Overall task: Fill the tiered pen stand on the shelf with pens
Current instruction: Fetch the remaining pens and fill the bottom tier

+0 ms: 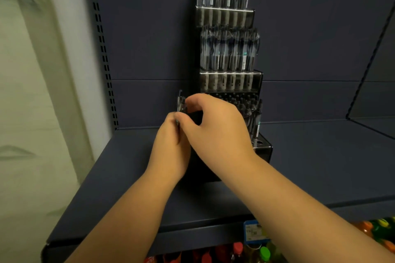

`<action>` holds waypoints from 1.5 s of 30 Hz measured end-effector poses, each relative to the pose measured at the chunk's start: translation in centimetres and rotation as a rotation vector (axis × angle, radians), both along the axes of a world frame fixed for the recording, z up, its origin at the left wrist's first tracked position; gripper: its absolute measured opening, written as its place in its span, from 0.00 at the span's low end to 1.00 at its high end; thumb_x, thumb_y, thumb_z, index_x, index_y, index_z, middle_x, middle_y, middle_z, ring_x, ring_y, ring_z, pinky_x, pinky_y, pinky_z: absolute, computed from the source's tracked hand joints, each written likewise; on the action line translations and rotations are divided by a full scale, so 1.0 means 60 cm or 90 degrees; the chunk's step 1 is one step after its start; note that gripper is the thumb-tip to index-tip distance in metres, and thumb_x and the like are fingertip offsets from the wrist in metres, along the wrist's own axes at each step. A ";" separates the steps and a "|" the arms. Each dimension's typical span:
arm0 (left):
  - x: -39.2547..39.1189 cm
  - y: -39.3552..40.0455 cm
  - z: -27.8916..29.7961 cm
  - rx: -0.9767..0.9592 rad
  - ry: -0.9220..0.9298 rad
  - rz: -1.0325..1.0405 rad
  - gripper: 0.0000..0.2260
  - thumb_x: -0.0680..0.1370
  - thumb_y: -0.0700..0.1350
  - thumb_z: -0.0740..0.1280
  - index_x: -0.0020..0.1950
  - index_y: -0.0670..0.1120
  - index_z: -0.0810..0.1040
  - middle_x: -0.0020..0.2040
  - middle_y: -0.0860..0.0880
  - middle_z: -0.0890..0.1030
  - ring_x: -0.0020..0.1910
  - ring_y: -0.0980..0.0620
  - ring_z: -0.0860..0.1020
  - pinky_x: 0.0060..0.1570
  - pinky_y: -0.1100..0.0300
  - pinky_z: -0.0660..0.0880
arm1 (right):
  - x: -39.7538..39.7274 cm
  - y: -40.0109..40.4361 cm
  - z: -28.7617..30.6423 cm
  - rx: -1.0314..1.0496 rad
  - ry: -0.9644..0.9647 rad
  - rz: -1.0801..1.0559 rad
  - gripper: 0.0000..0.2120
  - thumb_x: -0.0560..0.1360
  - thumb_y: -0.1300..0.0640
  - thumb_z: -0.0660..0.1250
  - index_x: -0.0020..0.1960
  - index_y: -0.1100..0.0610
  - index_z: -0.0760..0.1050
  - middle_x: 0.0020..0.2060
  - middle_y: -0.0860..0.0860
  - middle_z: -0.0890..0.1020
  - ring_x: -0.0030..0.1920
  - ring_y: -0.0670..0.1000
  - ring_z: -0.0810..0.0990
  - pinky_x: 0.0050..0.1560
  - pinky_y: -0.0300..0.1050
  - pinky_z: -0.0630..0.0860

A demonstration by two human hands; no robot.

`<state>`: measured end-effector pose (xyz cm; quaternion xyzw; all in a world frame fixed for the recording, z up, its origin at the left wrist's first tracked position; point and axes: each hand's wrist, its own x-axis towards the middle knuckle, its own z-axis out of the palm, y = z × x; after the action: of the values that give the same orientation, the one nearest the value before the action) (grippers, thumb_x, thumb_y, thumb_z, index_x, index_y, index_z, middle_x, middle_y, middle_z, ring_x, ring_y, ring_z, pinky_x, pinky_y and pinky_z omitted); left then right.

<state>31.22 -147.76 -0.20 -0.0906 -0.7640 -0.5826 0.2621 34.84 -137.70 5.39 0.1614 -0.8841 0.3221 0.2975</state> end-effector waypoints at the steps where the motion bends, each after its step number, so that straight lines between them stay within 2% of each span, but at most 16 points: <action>1: 0.001 0.000 0.002 -0.025 -0.002 -0.006 0.14 0.83 0.40 0.57 0.40 0.46 0.76 0.31 0.52 0.73 0.30 0.57 0.72 0.29 0.65 0.71 | -0.002 -0.002 -0.001 -0.005 0.001 0.001 0.13 0.79 0.45 0.68 0.62 0.46 0.79 0.52 0.41 0.83 0.55 0.41 0.80 0.56 0.39 0.77; 3: 0.007 0.002 0.002 -0.042 0.016 -0.027 0.16 0.83 0.41 0.56 0.40 0.46 0.77 0.30 0.51 0.76 0.28 0.58 0.75 0.28 0.64 0.73 | -0.006 -0.001 -0.004 -0.034 -0.006 0.006 0.09 0.78 0.45 0.69 0.58 0.45 0.80 0.48 0.40 0.83 0.50 0.40 0.80 0.52 0.36 0.76; 6: 0.001 0.002 0.003 -0.033 0.054 0.010 0.06 0.83 0.39 0.60 0.52 0.47 0.76 0.42 0.53 0.80 0.40 0.57 0.78 0.39 0.62 0.73 | -0.010 0.003 0.002 -0.101 -0.014 0.023 0.04 0.77 0.47 0.72 0.50 0.44 0.80 0.42 0.39 0.82 0.44 0.38 0.79 0.45 0.31 0.74; 8: 0.000 -0.003 0.000 -0.051 0.037 0.031 0.06 0.83 0.42 0.61 0.49 0.52 0.74 0.43 0.53 0.79 0.39 0.59 0.77 0.35 0.67 0.71 | -0.009 0.007 0.012 -0.145 0.022 0.038 0.04 0.76 0.48 0.73 0.45 0.44 0.79 0.39 0.39 0.81 0.42 0.38 0.79 0.42 0.30 0.74; 11: -0.001 -0.003 -0.003 -0.024 -0.029 0.030 0.09 0.85 0.45 0.59 0.45 0.51 0.72 0.39 0.49 0.78 0.34 0.59 0.76 0.29 0.72 0.70 | 0.003 0.026 0.043 -0.208 0.103 0.044 0.05 0.76 0.48 0.73 0.43 0.46 0.78 0.37 0.40 0.81 0.41 0.39 0.80 0.42 0.33 0.76; 14: -0.008 -0.004 -0.009 -0.027 -0.048 0.042 0.09 0.85 0.46 0.58 0.46 0.49 0.73 0.39 0.50 0.78 0.36 0.58 0.77 0.33 0.69 0.72 | 0.028 0.068 0.083 -0.262 0.140 0.069 0.05 0.77 0.49 0.72 0.45 0.49 0.79 0.39 0.44 0.82 0.37 0.43 0.82 0.38 0.43 0.79; 18: -0.017 -0.003 -0.018 -0.033 -0.050 0.034 0.09 0.85 0.45 0.58 0.47 0.48 0.73 0.40 0.50 0.78 0.36 0.61 0.77 0.38 0.65 0.74 | 0.044 0.145 0.115 -0.312 0.152 0.064 0.07 0.79 0.52 0.70 0.46 0.52 0.74 0.42 0.50 0.85 0.29 0.49 0.84 0.26 0.37 0.72; 21: -0.021 -0.002 -0.020 -0.046 -0.055 0.046 0.09 0.85 0.45 0.58 0.46 0.48 0.73 0.40 0.50 0.78 0.38 0.58 0.78 0.43 0.59 0.75 | 0.043 0.202 0.120 -0.276 0.165 -0.018 0.09 0.80 0.49 0.70 0.46 0.52 0.74 0.42 0.50 0.86 0.29 0.50 0.83 0.29 0.39 0.71; 25: -0.023 0.000 -0.021 -0.066 -0.056 0.060 0.09 0.85 0.45 0.57 0.47 0.48 0.73 0.41 0.49 0.78 0.40 0.57 0.79 0.43 0.59 0.75 | 0.037 0.252 0.104 -0.211 0.105 -0.107 0.10 0.78 0.47 0.72 0.44 0.51 0.75 0.34 0.48 0.84 0.26 0.43 0.80 0.28 0.35 0.69; 27: -0.024 0.001 -0.022 -0.066 -0.055 0.061 0.09 0.85 0.45 0.57 0.47 0.49 0.72 0.41 0.49 0.78 0.40 0.56 0.79 0.43 0.60 0.74 | 0.028 0.257 0.087 -0.196 0.034 -0.108 0.10 0.76 0.48 0.74 0.44 0.53 0.76 0.31 0.47 0.84 0.24 0.43 0.79 0.26 0.32 0.68; 30: -0.023 0.002 -0.021 -0.068 -0.052 0.064 0.09 0.85 0.45 0.57 0.46 0.49 0.72 0.41 0.49 0.78 0.40 0.55 0.79 0.42 0.60 0.73 | 0.016 0.252 0.065 -0.164 -0.036 -0.113 0.11 0.75 0.47 0.74 0.44 0.52 0.77 0.33 0.47 0.84 0.27 0.44 0.82 0.31 0.38 0.71; 35: -0.022 0.002 -0.022 -0.068 -0.058 0.064 0.08 0.85 0.45 0.57 0.47 0.48 0.73 0.42 0.48 0.78 0.41 0.52 0.79 0.42 0.60 0.74 | 0.000 0.243 0.053 -0.093 -0.074 -0.118 0.12 0.75 0.45 0.74 0.42 0.51 0.76 0.32 0.48 0.83 0.32 0.46 0.82 0.37 0.44 0.76; 39: -0.024 0.002 -0.023 -0.066 -0.065 0.062 0.09 0.85 0.45 0.57 0.47 0.48 0.73 0.41 0.48 0.78 0.41 0.52 0.79 0.44 0.56 0.75 | -0.009 0.237 0.065 -0.033 -0.109 -0.125 0.12 0.74 0.42 0.74 0.42 0.49 0.76 0.32 0.46 0.81 0.35 0.46 0.81 0.36 0.42 0.73; 42: -0.024 0.000 -0.024 -0.068 -0.073 0.060 0.09 0.85 0.45 0.57 0.47 0.48 0.73 0.42 0.48 0.78 0.41 0.52 0.79 0.43 0.57 0.75 | -0.016 0.225 0.077 0.001 -0.111 -0.131 0.13 0.73 0.41 0.74 0.42 0.49 0.77 0.33 0.46 0.82 0.36 0.45 0.82 0.35 0.41 0.73; 45: -0.025 -0.001 -0.024 -0.070 -0.075 0.060 0.09 0.85 0.45 0.57 0.47 0.47 0.73 0.42 0.47 0.78 0.40 0.53 0.79 0.43 0.58 0.75 | -0.024 0.213 0.077 0.070 -0.136 -0.136 0.14 0.74 0.41 0.74 0.41 0.51 0.80 0.31 0.50 0.84 0.35 0.48 0.83 0.37 0.44 0.79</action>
<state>29.73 -147.84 -1.63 -0.0345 -0.8122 -0.5313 0.2383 33.42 -124.94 10.01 0.0469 -0.9391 0.2554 0.2250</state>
